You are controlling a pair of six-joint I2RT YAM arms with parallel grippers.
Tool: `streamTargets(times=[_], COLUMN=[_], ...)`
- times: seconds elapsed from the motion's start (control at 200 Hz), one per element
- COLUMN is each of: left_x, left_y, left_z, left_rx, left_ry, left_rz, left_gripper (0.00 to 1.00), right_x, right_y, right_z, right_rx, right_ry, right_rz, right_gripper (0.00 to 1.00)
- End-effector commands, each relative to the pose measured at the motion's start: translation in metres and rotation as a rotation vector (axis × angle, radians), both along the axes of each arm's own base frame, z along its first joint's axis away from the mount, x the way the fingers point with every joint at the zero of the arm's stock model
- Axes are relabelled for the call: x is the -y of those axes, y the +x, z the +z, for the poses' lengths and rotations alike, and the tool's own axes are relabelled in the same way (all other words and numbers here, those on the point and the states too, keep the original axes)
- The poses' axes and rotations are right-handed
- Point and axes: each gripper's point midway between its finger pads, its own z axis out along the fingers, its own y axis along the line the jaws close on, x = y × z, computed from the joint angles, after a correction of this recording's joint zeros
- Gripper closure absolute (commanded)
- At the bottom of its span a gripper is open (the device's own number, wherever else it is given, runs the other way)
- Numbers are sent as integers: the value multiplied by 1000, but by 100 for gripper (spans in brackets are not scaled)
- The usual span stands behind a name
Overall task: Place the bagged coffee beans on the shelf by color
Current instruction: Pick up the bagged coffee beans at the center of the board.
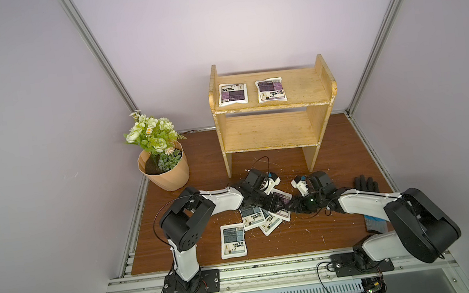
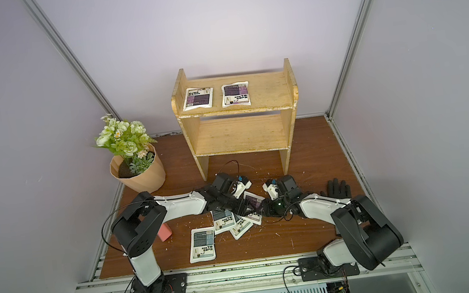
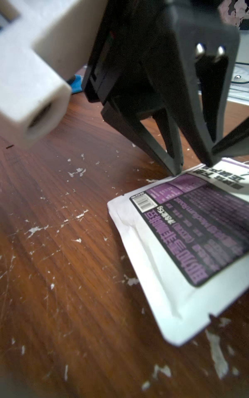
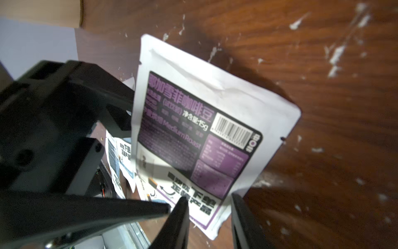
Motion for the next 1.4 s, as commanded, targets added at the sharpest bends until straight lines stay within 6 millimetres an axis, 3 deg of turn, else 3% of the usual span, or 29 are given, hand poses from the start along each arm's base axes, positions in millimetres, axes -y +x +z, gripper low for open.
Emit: streamTargets(times=[0.0, 0.08, 0.16, 0.31, 0.4, 0.515, 0.65, 0.811, 0.961, 1.216, 1.396], left_x=[-9, -11, -13, -15, -13, -7, -1, -7, -15, -17, -17], left_y=[-11, -13, -11, 1, 10, 17, 18, 16, 10, 2, 0], left_z=[-22, -24, -23, -9, 5, 30, 77, 149, 205, 265, 297], left_rx=[-68, -72, -62, 4, 39, 58, 62, 90, 126, 185, 201], left_ry=[54, 64, 72, 72, 46, -26, -188, -393, -512, -649, -760], left_rz=[-22, -26, -18, 28, 51, 69, 53, 29, -4, -27, -30], left_gripper=[44, 59, 81, 100, 100, 100, 100, 99, 99, 99, 99], right_x=[8, 8, 9, 10, 9, 13, 13, 9, 4, -2, -6], right_y=[-12, -10, -6, -3, -2, -1, 1, -6, -12, -4, 4], right_z=[-23, -19, -14, 1, 18, 47, 99, 174, 224, 298, 322], right_rx=[-70, -58, -33, 3, 52, 134, 264, 420, 506, 637, 682], right_ry=[-49, -53, -62, -61, -47, -18, 102, 286, 385, 484, 504], right_rz=[-11, -10, -11, -10, 2, 4, 5, 44, 79, 94, 109], right_gripper=[62, 62, 62, 59, 53, 35, 27, 25, 26, 33, 40])
